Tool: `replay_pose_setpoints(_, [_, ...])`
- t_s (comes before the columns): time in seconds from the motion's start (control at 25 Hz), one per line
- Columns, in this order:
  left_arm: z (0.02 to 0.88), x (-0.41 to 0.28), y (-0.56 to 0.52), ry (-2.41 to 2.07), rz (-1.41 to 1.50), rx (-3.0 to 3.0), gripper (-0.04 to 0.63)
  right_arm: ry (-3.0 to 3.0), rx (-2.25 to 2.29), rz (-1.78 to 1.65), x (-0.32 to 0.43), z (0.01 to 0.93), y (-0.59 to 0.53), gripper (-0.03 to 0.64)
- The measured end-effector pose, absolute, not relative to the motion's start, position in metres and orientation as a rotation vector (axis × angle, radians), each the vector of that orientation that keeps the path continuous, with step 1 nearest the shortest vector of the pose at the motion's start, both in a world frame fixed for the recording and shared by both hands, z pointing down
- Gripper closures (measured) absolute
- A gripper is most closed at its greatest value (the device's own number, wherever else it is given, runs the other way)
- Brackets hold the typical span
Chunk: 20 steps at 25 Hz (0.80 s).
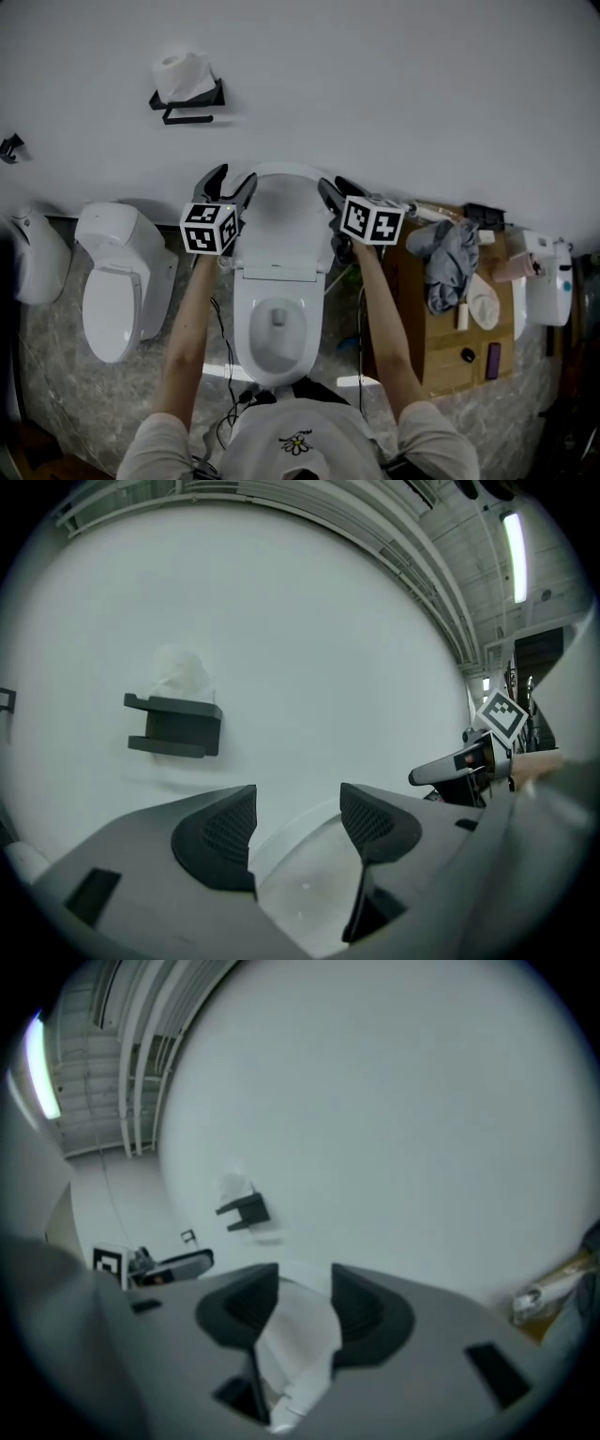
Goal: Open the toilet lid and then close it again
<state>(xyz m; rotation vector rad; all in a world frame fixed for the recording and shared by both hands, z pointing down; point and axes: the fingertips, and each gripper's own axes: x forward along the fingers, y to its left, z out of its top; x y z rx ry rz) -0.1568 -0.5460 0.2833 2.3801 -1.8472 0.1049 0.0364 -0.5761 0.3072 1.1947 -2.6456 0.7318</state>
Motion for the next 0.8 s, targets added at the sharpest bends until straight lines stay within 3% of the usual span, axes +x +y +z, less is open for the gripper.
replay_pose_setpoints(0.08, [0.269, -0.163, -0.521, -1.876, 0.076, 2.393, 0.32, -2.683, 1.237, 0.675, 0.042, 0.292, -0.552, 0.443])
replay_pose_setpoints(0.2, [0.255, -0.165, -0.477, -1.869, -0.056, 2.398, 0.438, -2.705, 1.323, 0.49, 0.049, 0.271, -0.509, 0.526])
replay_pose_setpoints(0.4, [0.246, -0.153, -0.396, -1.863, -0.147, 2.432, 0.555, -2.714, 1.423, 0.231, 0.045, 0.243, -0.431, 0.561])
replay_pose_setpoints(0.6, [0.255, -0.146, -0.328, -2.009, 0.046, 2.468, 0.569, -2.657, 1.474, 0.05, 0.031, 0.244, -0.358, 0.583])
replay_pose_setpoints(0.8, [0.259, -0.143, -0.291, -2.01, 0.099, 2.486, 0.569, -2.608, 1.487, 0.093, 0.031, 0.264, -0.302, 0.588])
